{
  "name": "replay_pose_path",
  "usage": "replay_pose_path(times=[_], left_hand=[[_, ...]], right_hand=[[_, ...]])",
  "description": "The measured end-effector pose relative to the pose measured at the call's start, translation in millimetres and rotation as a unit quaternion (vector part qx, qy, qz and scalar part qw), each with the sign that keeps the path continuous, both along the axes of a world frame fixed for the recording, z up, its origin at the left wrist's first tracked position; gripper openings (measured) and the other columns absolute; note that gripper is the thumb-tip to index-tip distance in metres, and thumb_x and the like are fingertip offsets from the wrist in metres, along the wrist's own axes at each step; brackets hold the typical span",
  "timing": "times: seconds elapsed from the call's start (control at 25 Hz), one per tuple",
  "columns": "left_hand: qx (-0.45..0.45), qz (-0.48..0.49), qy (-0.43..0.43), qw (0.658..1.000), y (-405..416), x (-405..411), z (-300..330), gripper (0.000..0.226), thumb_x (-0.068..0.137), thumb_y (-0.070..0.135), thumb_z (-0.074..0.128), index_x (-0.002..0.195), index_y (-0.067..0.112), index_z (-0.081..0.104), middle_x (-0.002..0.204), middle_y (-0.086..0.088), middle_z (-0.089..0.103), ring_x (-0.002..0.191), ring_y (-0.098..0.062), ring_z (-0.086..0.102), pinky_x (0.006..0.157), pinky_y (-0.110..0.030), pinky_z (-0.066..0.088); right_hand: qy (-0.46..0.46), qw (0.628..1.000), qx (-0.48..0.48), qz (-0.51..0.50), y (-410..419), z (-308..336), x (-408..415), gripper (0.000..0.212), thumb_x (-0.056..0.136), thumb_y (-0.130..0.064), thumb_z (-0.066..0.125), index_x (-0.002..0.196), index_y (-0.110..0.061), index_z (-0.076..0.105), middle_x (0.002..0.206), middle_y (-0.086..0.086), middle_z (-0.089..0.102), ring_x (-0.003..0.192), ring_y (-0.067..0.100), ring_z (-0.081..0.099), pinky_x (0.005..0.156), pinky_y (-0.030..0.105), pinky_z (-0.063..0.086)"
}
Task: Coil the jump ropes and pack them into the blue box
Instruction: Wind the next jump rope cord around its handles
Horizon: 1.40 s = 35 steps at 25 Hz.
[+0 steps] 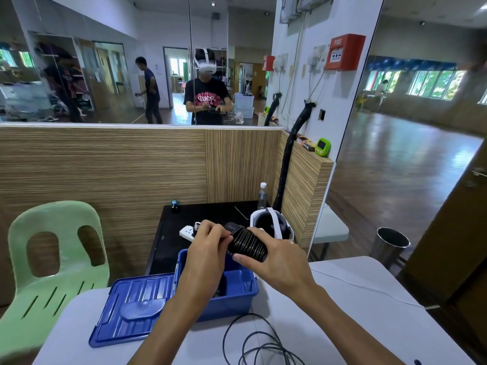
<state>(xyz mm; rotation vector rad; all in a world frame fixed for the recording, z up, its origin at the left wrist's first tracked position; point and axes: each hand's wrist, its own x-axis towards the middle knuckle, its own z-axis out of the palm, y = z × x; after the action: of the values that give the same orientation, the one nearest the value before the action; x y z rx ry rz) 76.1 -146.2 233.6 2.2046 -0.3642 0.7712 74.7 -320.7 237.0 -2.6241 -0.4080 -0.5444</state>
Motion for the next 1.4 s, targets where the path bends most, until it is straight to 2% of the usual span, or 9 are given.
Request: replay_pose_path(times=[0.12, 0.2, 0.36, 0.48, 0.6, 0.68, 0.96, 1.2, 1.4], left_hand=[[-0.031, -0.021, -0.001, 0.999, 11.3, 12.6, -1.1, 0.004, 0.088, 0.014, 0.067, 0.088, 0.018, 0.066, 0.092, 0.009, 0.055, 0.093, -0.004, 0.051, 0.079, -0.011, 0.040], [-0.119, -0.061, 0.041, 0.990, 11.6, 13.1, -3.2, 0.003, 0.090, 0.017, 0.065, 0.091, 0.019, 0.065, 0.103, 0.008, 0.058, 0.101, -0.007, 0.056, 0.085, -0.018, 0.046], [-0.276, -0.104, 0.144, 0.945, -0.2, 8.3, -8.1, 0.003, 0.093, 0.013, 0.059, 0.092, 0.014, 0.062, 0.115, 0.000, 0.059, 0.104, -0.018, 0.063, 0.067, -0.026, 0.059], [-0.294, -0.098, 0.159, 0.937, -4.0, 10.4, -10.6, 0.004, 0.093, 0.012, 0.059, 0.092, 0.012, 0.062, 0.111, -0.002, 0.062, 0.099, -0.021, 0.065, 0.067, -0.032, 0.061], [-0.294, -0.067, 0.160, 0.940, -5.2, 9.2, -11.2, 0.002, 0.093, 0.013, 0.061, 0.091, 0.012, 0.062, 0.106, -0.001, 0.063, 0.096, -0.020, 0.065, 0.064, -0.032, 0.061], [-0.289, -0.045, 0.163, 0.942, -2.4, 10.6, -8.7, 0.003, 0.092, 0.015, 0.062, 0.091, 0.012, 0.062, 0.100, -0.004, 0.064, 0.090, -0.018, 0.066, 0.061, -0.031, 0.060], [-0.046, 0.007, 0.109, 0.993, 18.1, 25.0, 0.5, 0.008, 0.093, 0.029, 0.059, 0.086, 0.025, 0.057, 0.090, 0.011, 0.060, 0.083, -0.004, 0.059, 0.071, -0.033, 0.053], [-0.055, -0.008, 0.027, 0.998, 6.8, 23.7, 4.8, 0.010, 0.093, 0.022, 0.060, 0.085, 0.017, 0.060, 0.081, 0.011, 0.057, 0.084, -0.010, 0.055, 0.071, -0.027, 0.046], [-0.248, -0.035, 0.098, 0.963, 0.0, 26.2, -0.7, 0.011, 0.092, 0.024, 0.064, 0.086, 0.015, 0.066, 0.079, 0.002, 0.069, 0.078, -0.012, 0.066, 0.071, -0.031, 0.054]], right_hand=[[0.008, 1.000, 0.009, -0.003, -1.1, 0.9, -0.5, 0.070, 0.076, -0.086, 0.043, 0.132, -0.044, 0.043, 0.092, -0.010, 0.069, 0.083, 0.008, 0.065, 0.068, 0.025, 0.054], [0.010, 1.000, 0.003, -0.005, -0.5, 4.6, 1.8, 0.073, 0.074, -0.088, 0.041, 0.132, -0.044, 0.043, 0.096, -0.009, 0.069, 0.085, 0.009, 0.065, 0.069, 0.026, 0.055], [0.055, 0.997, -0.051, -0.002, 4.1, 11.8, 2.7, 0.066, 0.081, -0.081, 0.042, 0.130, -0.036, 0.047, 0.107, -0.009, 0.065, 0.092, 0.012, 0.063, 0.071, 0.026, 0.052], [0.100, 0.987, -0.123, 0.017, 10.5, 18.4, 8.2, 0.059, 0.089, -0.072, 0.041, 0.122, -0.023, 0.047, 0.108, -0.001, 0.058, 0.090, 0.018, 0.061, 0.071, 0.033, 0.050], [0.164, 0.981, -0.092, 0.056, 12.9, 19.9, 12.0, 0.051, 0.091, -0.064, 0.046, 0.121, -0.023, 0.044, 0.103, 0.000, 0.055, 0.085, 0.018, 0.059, 0.069, 0.035, 0.049], [0.143, 0.984, -0.087, 0.057, 13.5, 17.0, 9.8, 0.051, 0.088, -0.065, 0.047, 0.121, -0.025, 0.044, 0.102, -0.002, 0.056, 0.084, 0.016, 0.059, 0.068, 0.033, 0.049], [0.094, 0.987, -0.107, 0.078, 15.2, 11.8, 7.4, 0.057, 0.088, -0.066, 0.049, 0.129, -0.027, 0.041, 0.108, -0.002, 0.057, 0.087, 0.019, 0.060, 0.073, 0.037, 0.051], [0.087, 0.989, -0.070, 0.095, 14.7, 10.6, 9.4, 0.064, 0.085, -0.071, 0.048, 0.134, -0.031, 0.038, 0.109, -0.006, 0.059, 0.091, 0.015, 0.059, 0.076, 0.036, 0.052], [0.075, 0.992, -0.051, 0.093, 11.6, 13.4, 5.3, 0.070, 0.086, -0.071, 0.049, 0.139, -0.028, 0.037, 0.115, -0.004, 0.060, 0.100, 0.015, 0.060, 0.079, 0.032, 0.050]])
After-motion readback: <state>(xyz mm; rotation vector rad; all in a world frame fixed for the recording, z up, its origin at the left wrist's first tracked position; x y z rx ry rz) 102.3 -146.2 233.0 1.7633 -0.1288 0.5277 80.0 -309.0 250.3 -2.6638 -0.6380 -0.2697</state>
